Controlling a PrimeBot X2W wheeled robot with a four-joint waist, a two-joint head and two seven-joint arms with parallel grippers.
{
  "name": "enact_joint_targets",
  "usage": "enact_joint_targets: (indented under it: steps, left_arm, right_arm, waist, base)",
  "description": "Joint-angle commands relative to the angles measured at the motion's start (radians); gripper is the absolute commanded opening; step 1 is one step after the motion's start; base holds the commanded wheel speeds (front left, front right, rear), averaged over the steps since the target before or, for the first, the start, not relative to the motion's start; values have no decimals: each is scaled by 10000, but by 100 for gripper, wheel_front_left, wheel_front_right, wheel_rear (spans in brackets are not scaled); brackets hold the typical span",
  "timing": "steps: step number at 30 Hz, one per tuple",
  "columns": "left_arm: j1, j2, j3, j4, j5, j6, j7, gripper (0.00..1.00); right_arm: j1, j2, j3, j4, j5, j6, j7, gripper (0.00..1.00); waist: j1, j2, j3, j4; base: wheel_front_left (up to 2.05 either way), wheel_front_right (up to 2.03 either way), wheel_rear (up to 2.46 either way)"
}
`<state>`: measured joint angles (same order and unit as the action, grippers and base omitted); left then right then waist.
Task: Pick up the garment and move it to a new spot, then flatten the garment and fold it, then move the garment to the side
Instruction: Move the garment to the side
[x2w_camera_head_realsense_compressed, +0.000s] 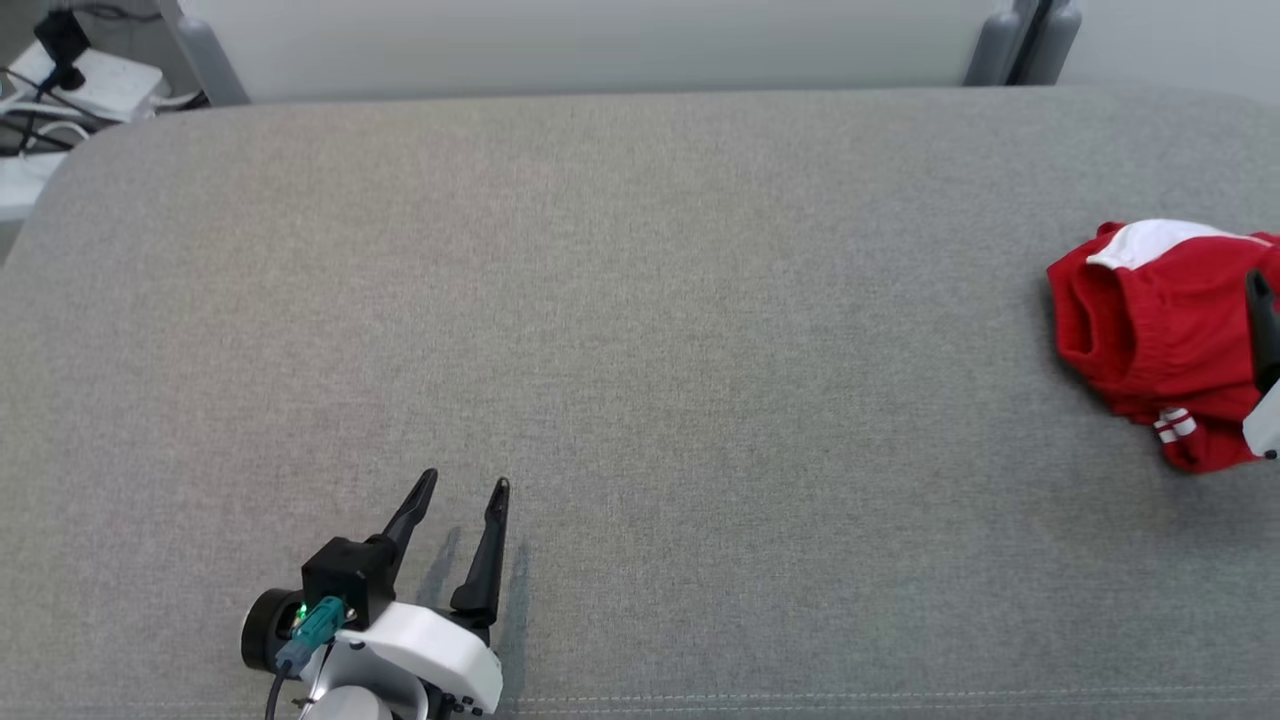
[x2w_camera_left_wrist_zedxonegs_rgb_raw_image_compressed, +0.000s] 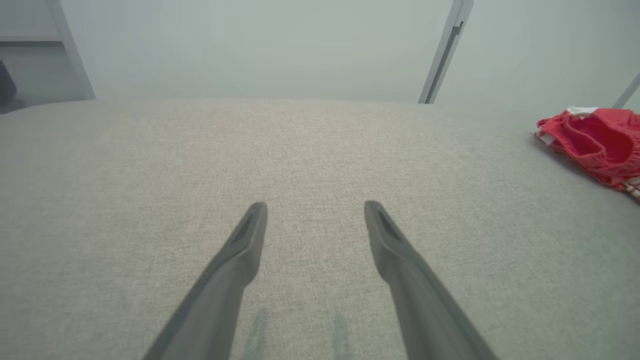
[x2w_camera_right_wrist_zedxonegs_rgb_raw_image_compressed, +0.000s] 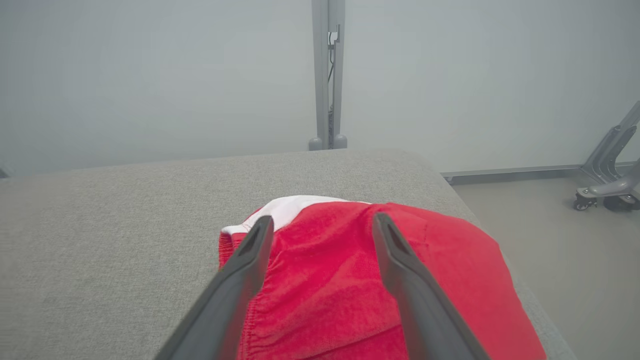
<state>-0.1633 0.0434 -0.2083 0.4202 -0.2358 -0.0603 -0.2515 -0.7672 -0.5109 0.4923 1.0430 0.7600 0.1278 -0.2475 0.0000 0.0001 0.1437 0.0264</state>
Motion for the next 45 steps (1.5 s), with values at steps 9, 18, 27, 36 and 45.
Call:
enact_joint_targets:
  steps: [9, 18, 27, 36, 45]
  left_arm:
    - [394, 68, 797, -591, 254, 244, -103, 100]
    - [941, 68, 1350, -920, 533, 413, -103, 100]
    - [1214, 68, 1874, -1243, 940, 485, -103, 100]
    - [1347, 68, 2097, -1343, 1105, 485, -103, 100]
    - [1464, 68, 2251, -1491, 1085, 459, -103, 100]
  right_arm:
    - [2029, 324, -2522, -2501, -2202, 29, -142, 100]
    - [3987, 1594, -4452, -4403, -3890, 29, -142, 100]
    - [5174, 2510, -5129, -5928, -4661, 29, 99, 100]
    - [5859, 3005, -5490, -6905, -5130, 29, 394, 100]
    - [6239, 3276, -5406, -7396, -5314, 29, 635, 100]
  waist:
    - [0, -1, -863, -50]
    - [0, -1, -1381, -72]
    - [0, -1, -1543, -40]
    - [0, -1, -1700, 56]
    - [0, -1, -1698, 48]
  base:
    - [0, 0, 0]
    - [0, 0, 0]
    - [0, 0, 0]
    - [0, 0, 0]
    - [0, 0, 0]
